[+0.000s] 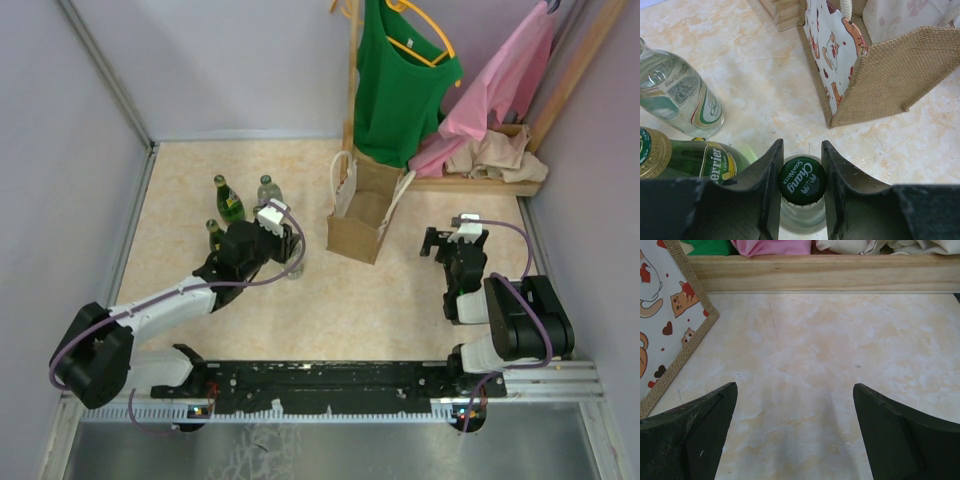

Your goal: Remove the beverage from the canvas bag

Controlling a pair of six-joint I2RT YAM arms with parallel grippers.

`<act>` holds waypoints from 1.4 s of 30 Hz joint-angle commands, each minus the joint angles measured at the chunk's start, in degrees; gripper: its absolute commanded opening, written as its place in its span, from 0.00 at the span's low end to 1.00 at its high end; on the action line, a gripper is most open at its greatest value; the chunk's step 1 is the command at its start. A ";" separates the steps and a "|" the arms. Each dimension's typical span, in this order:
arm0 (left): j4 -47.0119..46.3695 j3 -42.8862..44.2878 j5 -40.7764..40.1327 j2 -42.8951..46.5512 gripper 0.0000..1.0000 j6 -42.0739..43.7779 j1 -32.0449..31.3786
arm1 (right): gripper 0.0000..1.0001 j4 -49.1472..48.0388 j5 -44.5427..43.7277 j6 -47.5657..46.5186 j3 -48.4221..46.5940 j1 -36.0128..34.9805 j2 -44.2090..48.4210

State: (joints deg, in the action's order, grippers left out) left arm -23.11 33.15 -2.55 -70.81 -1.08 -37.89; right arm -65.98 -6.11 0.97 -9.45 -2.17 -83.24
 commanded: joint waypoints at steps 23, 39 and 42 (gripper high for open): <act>0.05 8.89 -12.21 7.52 1.00 4.13 -0.10 | 0.99 -2.76 -0.12 -1.08 -1.51 0.08 0.41; 7.60 12.76 -30.61 17.96 1.00 3.52 24.44 | 0.99 -2.76 -0.19 -1.12 -1.56 0.08 0.36; 7.53 11.46 -32.91 21.12 1.00 2.99 30.39 | 0.99 -2.76 -0.13 -1.06 -1.54 0.07 0.36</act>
State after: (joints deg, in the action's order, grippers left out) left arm -14.37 45.84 -28.45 -54.08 2.39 -13.50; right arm -65.98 -6.11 0.97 -9.45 -2.17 -83.24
